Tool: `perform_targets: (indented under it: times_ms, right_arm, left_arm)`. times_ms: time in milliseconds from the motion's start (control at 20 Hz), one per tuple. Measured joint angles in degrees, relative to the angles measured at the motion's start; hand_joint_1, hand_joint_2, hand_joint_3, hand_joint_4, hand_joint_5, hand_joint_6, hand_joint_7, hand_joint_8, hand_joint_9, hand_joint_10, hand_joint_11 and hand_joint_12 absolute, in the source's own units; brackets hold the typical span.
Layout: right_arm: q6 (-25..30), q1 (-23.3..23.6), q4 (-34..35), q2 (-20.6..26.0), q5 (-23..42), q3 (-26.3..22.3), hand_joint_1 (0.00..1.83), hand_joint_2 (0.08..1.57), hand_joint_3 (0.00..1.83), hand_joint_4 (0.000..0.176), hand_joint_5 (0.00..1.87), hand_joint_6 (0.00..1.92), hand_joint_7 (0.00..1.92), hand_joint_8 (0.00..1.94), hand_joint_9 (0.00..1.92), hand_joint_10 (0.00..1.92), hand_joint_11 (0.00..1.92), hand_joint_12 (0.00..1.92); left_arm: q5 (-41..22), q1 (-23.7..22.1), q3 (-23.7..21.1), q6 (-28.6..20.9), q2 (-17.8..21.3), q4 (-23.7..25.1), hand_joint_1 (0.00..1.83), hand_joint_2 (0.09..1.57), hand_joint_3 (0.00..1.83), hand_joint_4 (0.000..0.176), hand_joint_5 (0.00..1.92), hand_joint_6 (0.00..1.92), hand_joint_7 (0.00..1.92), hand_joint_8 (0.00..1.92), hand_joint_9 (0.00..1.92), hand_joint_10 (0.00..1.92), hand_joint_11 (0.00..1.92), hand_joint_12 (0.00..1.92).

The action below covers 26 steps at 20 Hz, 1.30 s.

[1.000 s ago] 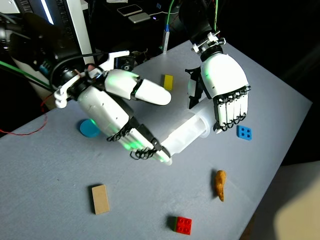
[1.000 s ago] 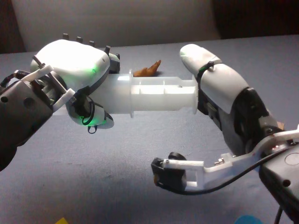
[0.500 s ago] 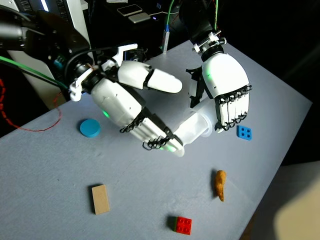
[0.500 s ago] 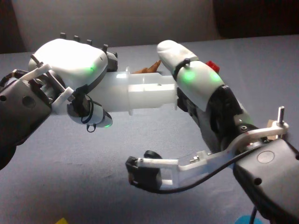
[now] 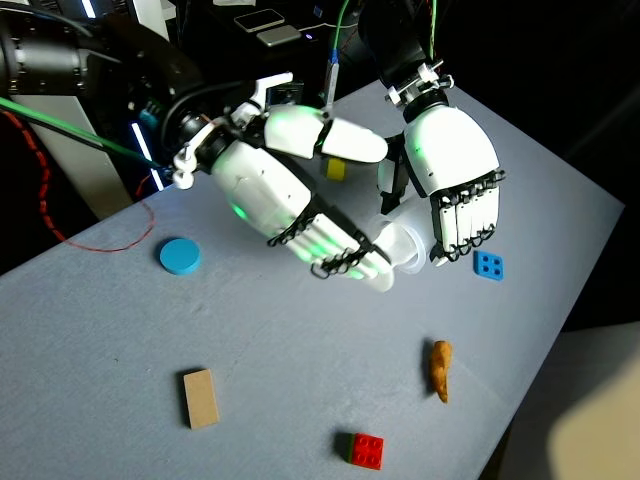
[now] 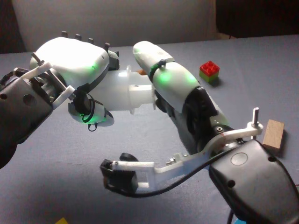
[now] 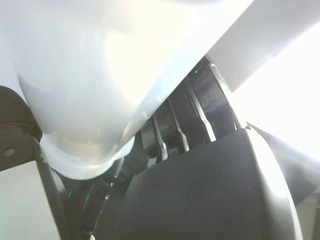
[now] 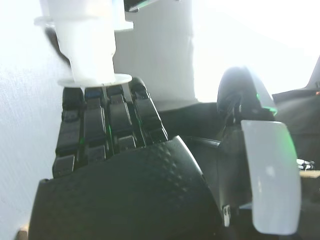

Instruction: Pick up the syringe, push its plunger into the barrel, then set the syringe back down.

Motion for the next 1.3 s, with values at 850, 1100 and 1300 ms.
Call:
perform_targets:
  times_ms: [850,1100,1300]
  right_arm:
    - [0.70,-3.78,-7.26,4.94,-4.57,-2.29,0.00,1.10,0.00,0.000,0.08,0.00,0.08,0.00,0.08,0.00,0.00,0.22]
    - [-0.68,-7.50,-12.33,9.75,-5.16,-3.26,0.00,1.10,0.00,0.000,0.07,0.00,0.08,0.00,0.08,0.00,0.00,0.27]
    - [-0.22,-9.70,-15.65,15.93,-5.99,-4.72,0.01,1.10,0.00,0.000,0.10,0.00,0.10,0.00,0.09,0.00,0.00,0.23]
  left_arm:
    - [1.27,-0.33,-0.11,-0.48,-1.60,0.20,1.37,1.13,0.00,0.000,0.91,0.99,0.92,1.07,0.89,1.32,0.78,1.28]
    - [0.44,-0.11,0.72,-1.33,-4.48,1.03,1.37,1.14,0.00,0.000,0.93,0.98,0.90,1.08,0.87,1.33,0.78,1.29]
    - [-0.09,0.52,1.66,-1.81,-6.45,1.55,1.37,1.14,0.00,0.000,0.97,0.93,0.89,1.10,0.84,1.35,0.74,1.32]
